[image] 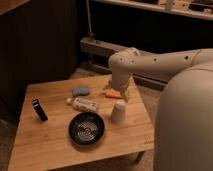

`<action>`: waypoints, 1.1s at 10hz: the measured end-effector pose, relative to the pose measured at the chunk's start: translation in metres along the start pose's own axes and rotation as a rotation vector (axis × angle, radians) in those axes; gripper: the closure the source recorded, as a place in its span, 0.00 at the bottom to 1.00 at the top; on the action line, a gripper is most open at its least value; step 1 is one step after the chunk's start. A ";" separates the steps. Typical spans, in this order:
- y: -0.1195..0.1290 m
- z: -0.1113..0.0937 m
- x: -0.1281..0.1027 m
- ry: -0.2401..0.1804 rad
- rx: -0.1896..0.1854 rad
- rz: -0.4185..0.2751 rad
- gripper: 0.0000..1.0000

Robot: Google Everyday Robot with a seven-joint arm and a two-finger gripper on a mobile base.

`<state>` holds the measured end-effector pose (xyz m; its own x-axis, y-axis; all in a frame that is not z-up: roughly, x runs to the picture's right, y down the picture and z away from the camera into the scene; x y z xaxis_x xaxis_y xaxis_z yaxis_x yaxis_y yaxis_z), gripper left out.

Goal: Place the ceramic cup over the eraser

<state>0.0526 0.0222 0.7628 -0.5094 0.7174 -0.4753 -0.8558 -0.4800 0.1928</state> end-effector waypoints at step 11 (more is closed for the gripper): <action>-0.035 0.007 -0.017 0.075 0.016 0.131 0.20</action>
<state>0.0901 0.0305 0.7703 -0.6089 0.6092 -0.5081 -0.7843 -0.5581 0.2709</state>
